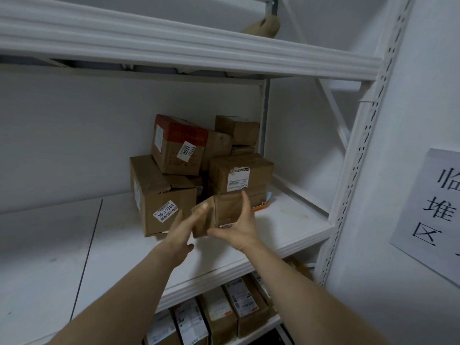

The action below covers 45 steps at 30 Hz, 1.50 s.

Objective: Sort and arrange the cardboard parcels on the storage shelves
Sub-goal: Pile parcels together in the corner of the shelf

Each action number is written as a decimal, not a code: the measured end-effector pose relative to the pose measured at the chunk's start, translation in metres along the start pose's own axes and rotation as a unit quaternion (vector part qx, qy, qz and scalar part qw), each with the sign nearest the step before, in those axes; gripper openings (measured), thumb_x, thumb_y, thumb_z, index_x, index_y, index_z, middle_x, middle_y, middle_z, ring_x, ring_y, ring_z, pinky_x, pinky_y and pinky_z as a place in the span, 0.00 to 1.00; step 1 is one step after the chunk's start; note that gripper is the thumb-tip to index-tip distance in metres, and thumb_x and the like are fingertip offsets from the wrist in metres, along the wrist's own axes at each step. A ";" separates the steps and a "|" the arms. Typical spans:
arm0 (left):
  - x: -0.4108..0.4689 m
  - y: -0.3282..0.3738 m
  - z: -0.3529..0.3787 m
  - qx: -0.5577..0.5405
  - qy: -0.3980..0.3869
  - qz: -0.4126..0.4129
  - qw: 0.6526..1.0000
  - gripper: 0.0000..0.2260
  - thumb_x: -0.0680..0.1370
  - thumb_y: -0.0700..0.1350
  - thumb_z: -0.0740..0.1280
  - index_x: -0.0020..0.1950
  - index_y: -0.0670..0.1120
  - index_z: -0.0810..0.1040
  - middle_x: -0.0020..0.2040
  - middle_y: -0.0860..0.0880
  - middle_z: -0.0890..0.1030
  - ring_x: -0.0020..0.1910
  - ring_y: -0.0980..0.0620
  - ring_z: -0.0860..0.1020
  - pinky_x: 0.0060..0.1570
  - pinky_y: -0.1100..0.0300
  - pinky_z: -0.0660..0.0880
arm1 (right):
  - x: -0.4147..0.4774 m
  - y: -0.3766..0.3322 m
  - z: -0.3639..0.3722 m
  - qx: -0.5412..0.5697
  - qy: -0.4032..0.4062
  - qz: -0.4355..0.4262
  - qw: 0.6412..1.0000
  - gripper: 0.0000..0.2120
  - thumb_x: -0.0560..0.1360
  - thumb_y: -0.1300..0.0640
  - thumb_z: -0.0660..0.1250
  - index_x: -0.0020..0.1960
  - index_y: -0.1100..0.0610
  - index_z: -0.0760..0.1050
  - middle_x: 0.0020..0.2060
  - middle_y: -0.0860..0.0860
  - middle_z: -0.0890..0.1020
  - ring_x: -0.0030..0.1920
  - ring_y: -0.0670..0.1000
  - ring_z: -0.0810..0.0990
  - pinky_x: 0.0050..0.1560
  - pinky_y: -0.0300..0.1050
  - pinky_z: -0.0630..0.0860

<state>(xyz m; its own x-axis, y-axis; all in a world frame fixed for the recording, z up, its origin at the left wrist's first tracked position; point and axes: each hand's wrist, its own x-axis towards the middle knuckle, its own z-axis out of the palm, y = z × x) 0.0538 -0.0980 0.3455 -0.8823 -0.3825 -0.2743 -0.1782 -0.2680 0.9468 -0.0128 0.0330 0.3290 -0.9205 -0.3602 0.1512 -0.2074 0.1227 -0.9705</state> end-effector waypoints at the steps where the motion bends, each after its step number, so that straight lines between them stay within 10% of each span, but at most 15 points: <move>1: -0.003 0.002 0.003 0.012 -0.022 0.009 1.000 0.53 0.56 0.65 0.78 0.75 0.53 0.59 0.70 0.48 0.69 0.68 0.46 0.68 0.67 0.37 0.60 | -0.003 -0.001 0.001 -0.024 0.001 -0.009 1.000 0.68 0.48 0.46 0.82 0.77 0.40 0.42 0.74 0.48 0.56 0.74 0.53 0.60 0.67 0.58 0.71; 5: -0.003 0.000 0.011 -0.020 -0.017 0.032 0.999 0.45 0.66 0.48 0.77 0.77 0.54 0.55 0.67 0.50 0.70 0.49 0.54 0.75 0.62 0.43 0.70 | -0.008 -0.005 0.000 -0.092 -0.023 -0.039 0.995 0.66 0.58 0.56 0.83 0.78 0.46 0.38 0.76 0.48 0.51 0.76 0.53 0.54 0.73 0.52 0.63; 15: -0.011 0.002 0.013 -0.063 -0.025 0.069 0.995 0.29 0.69 0.33 0.73 0.64 0.57 0.72 0.57 0.48 0.76 0.50 0.48 0.77 0.47 0.52 0.76 | -0.008 0.002 -0.008 -0.067 -0.055 -0.062 0.994 0.61 0.58 0.60 0.83 0.76 0.42 0.47 0.72 0.48 0.56 0.72 0.50 0.59 0.68 0.47 0.67; 22: -0.015 0.003 0.012 -0.052 -0.006 0.109 0.993 0.21 0.67 0.25 0.70 0.50 0.48 0.73 0.48 0.50 0.74 0.43 0.46 0.75 0.44 0.51 0.74 | 0.001 -0.007 -0.013 0.266 -0.008 0.132 0.955 0.14 0.78 0.53 0.60 0.64 0.51 0.70 0.58 0.56 0.77 0.56 0.53 0.76 0.52 0.53 0.78; 26: -0.015 0.003 0.017 -0.019 -0.017 0.139 0.990 0.22 0.65 0.23 0.70 0.46 0.48 0.72 0.48 0.49 0.73 0.43 0.47 0.75 0.38 0.53 0.76 | 0.005 0.003 -0.012 0.252 0.000 0.189 0.949 0.27 0.72 0.39 0.69 0.66 0.49 0.68 0.59 0.54 0.75 0.61 0.57 0.75 0.54 0.58 0.79; 34: -0.012 0.002 0.012 -0.015 -0.100 0.084 0.991 0.37 0.66 0.30 0.74 0.68 0.56 0.69 0.61 0.49 0.71 0.59 0.47 0.73 0.46 0.56 0.76 | 0.007 0.011 -0.008 0.302 0.017 0.210 0.930 0.27 0.72 0.45 0.68 0.67 0.54 0.70 0.59 0.60 0.79 0.56 0.61 0.79 0.47 0.57 0.82; 45: -0.009 0.004 0.008 -0.015 -0.089 0.072 0.993 0.30 0.70 0.32 0.71 0.67 0.56 0.72 0.64 0.47 0.69 0.56 0.47 0.73 0.49 0.53 0.75 | 0.001 0.007 -0.008 0.283 0.013 0.206 0.937 0.22 0.75 0.47 0.67 0.66 0.54 0.71 0.57 0.59 0.79 0.56 0.59 0.79 0.40 0.48 0.80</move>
<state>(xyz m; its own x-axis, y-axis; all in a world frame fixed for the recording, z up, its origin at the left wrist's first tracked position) 0.0577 -0.0882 0.3535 -0.9612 -0.2572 -0.0996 -0.0340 -0.2482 0.9681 -0.0179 0.0412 0.3235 -0.8930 -0.3673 -0.2602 0.3691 -0.2664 -0.8904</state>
